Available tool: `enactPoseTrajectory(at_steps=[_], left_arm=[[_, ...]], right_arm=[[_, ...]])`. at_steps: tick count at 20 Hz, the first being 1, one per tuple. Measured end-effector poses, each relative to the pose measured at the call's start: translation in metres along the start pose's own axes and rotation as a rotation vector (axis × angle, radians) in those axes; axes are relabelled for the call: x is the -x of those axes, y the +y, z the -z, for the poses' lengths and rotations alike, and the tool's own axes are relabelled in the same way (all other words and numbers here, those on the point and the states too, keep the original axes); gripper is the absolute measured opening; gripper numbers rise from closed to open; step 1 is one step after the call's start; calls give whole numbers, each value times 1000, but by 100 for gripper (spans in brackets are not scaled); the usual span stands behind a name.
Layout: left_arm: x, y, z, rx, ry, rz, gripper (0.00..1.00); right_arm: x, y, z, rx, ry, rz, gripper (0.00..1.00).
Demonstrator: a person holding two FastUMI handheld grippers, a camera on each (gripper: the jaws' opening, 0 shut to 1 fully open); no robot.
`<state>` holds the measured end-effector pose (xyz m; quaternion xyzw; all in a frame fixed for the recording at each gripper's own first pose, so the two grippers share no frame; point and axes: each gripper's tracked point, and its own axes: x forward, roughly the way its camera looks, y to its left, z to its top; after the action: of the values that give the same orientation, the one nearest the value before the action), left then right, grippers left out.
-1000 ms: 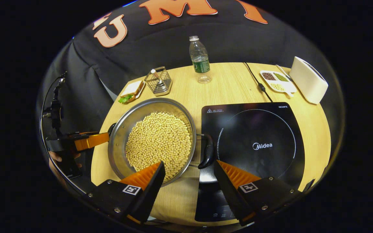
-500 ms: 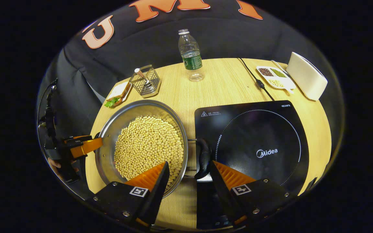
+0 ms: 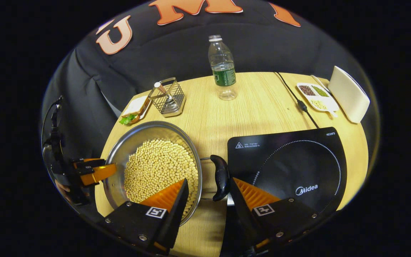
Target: First push the handle of the pot to place it horizontally, then grasp the pot with both hands and set it on the induction cooktop.
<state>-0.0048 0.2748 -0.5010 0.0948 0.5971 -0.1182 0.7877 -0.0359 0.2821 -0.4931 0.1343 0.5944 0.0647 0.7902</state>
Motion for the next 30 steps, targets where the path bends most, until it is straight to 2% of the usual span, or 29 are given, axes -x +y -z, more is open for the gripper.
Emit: enactPoseTrajectory(at_steps=[1,3,4,5,8,10,13,16,17,18,19,21,22,24,25,30], left_arm=[[0,1,1,6,-2,1,89],[-1,0,2,15,-3,6,89],[-2,-1,2,18,1,11,89],[-3,0,4,17,6,11,89],[-5,-2,5,20,9,20,89],[-8,6,6,12,11,-1,91],[-6,8,9,15,17,-7,93],[-13,8,13,62,11,-7,94],[-15,8,14,84,3,-7,94],[-17,9,15,103,-5,-12,94],[-17,10,18,118,-12,-16,94],[-19,13,19,143,-32,-19,90],[-19,16,19,152,-46,-35,93],[-24,20,23,183,-54,-52,89],[-24,21,24,197,-68,-59,82],[-23,24,20,215,-127,-94,81]], right_arm=[[-4,-4,2,-1,14,12,75],[-7,5,-9,9,-21,-19,79],[-11,6,-7,28,-21,-6,70],[-9,7,-5,57,-7,3,80],[-9,6,1,172,8,12,77],[-13,10,7,200,36,-4,74],[-19,12,16,165,71,-7,71],[-29,14,15,175,33,2,73],[-31,13,14,175,19,11,66],[-32,12,13,175,5,15,78],[-34,11,12,172,-9,22,78],[-39,8,10,172,-36,39,77],[-40,6,10,172,-46,44,73],[-42,7,9,162,-56,43,63],[-42,7,9,155,-53,43,67],[-42,6,9,108,-33,56,60]])
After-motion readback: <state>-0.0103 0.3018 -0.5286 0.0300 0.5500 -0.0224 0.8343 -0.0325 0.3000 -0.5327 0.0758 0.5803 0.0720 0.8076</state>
